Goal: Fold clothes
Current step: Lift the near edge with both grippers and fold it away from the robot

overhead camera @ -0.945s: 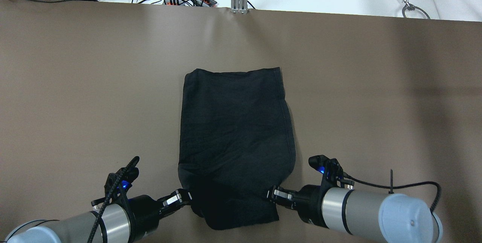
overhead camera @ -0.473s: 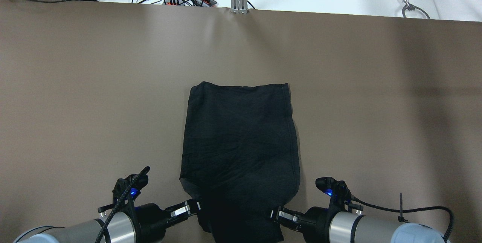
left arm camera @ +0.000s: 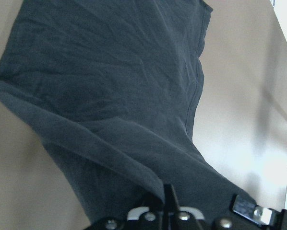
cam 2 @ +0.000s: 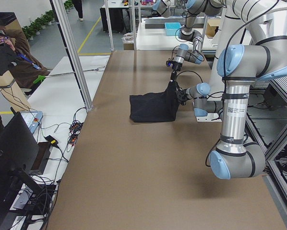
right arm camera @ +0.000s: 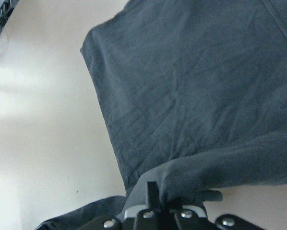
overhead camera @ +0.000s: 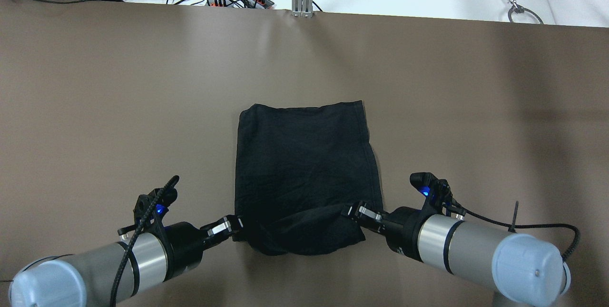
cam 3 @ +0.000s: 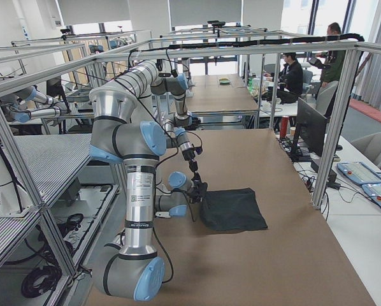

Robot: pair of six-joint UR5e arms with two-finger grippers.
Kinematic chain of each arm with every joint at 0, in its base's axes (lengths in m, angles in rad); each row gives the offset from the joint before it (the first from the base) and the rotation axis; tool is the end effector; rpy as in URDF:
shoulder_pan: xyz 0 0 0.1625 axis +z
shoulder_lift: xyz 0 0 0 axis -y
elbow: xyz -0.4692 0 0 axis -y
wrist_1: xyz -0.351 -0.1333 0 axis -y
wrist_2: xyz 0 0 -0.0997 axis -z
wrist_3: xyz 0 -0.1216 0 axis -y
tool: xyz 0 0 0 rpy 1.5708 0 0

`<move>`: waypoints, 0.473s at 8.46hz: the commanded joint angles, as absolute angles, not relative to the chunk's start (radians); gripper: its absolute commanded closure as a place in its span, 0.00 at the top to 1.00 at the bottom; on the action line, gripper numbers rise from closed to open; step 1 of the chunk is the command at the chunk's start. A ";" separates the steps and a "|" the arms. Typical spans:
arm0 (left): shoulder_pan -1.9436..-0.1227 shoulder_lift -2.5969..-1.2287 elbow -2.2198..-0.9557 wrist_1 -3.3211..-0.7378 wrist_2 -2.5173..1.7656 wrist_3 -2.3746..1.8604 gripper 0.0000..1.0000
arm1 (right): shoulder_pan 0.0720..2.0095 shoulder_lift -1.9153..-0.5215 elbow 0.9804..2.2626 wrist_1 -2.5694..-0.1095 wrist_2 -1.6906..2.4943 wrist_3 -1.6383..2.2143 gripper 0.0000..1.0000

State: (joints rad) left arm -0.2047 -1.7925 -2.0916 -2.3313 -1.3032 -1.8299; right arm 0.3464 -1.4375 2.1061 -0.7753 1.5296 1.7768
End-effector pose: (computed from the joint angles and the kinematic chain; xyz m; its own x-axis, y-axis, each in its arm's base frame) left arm 0.4418 -0.2607 0.2914 -0.0523 -0.2415 -0.9690 0.4562 0.8574 -0.2383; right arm -0.3944 -0.2894 0.3238 0.0208 0.2248 0.9742 -0.3903 0.8989 -0.1991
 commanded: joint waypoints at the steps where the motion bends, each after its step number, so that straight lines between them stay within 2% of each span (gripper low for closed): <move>1: -0.305 -1.796 -2.073 -2.330 -1.313 -1.835 0.00 | 0.455 -1.339 1.990 -0.778 1.528 1.773 0.00; 3: -0.351 -1.816 -2.037 -2.330 -1.341 -1.844 0.00 | 0.495 -1.261 1.890 -0.776 1.510 1.741 0.00; 4: -0.374 -1.848 -1.979 -2.330 -1.342 -1.844 0.00 | 0.517 -1.232 1.828 -0.773 1.485 1.729 0.00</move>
State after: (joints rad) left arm -0.3300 -1.8077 -2.0519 -2.3301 -1.3323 -1.8399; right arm 0.4715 -1.2954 1.9355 -0.7770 1.5178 1.7524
